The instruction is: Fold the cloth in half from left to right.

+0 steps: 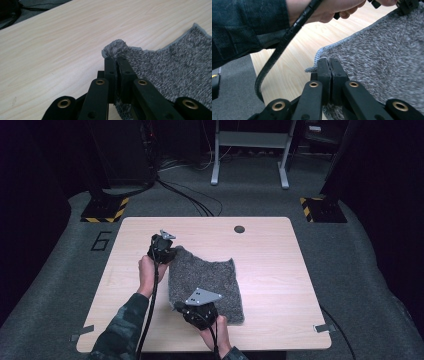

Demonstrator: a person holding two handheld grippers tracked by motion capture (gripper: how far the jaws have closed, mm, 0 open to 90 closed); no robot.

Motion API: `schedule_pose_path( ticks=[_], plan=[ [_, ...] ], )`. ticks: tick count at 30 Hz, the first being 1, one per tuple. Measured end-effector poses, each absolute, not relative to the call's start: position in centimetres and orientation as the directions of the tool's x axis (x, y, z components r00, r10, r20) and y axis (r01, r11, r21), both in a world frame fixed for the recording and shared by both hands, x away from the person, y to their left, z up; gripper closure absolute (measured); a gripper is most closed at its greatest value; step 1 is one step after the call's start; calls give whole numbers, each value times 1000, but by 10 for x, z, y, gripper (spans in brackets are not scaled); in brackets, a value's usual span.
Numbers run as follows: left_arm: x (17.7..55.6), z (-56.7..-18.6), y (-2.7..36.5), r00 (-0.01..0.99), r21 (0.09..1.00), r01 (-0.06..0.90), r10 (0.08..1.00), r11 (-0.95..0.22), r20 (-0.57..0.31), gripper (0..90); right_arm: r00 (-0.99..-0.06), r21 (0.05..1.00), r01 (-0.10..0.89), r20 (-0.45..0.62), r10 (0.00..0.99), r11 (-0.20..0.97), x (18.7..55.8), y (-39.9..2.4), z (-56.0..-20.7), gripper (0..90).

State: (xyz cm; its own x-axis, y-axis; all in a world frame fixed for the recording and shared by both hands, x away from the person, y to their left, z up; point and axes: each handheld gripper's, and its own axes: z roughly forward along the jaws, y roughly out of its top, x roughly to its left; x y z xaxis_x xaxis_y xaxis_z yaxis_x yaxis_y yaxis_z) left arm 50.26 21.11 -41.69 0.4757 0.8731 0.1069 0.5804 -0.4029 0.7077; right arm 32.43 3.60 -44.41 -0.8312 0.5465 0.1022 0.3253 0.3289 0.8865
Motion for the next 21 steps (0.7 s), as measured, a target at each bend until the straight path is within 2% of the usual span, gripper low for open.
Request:
schedule_pose_path(
  ticks=[6,21],
  plan=[
    [508,-413,197,491,706,572,864,-418,113,868,-813,893,338,118,570,298,325,20,-441,887],
    [523,-430,149,528,695,569,843,-441,102,867,-762,857,402,119,637,322,321,-21,-460,885]
  ],
)
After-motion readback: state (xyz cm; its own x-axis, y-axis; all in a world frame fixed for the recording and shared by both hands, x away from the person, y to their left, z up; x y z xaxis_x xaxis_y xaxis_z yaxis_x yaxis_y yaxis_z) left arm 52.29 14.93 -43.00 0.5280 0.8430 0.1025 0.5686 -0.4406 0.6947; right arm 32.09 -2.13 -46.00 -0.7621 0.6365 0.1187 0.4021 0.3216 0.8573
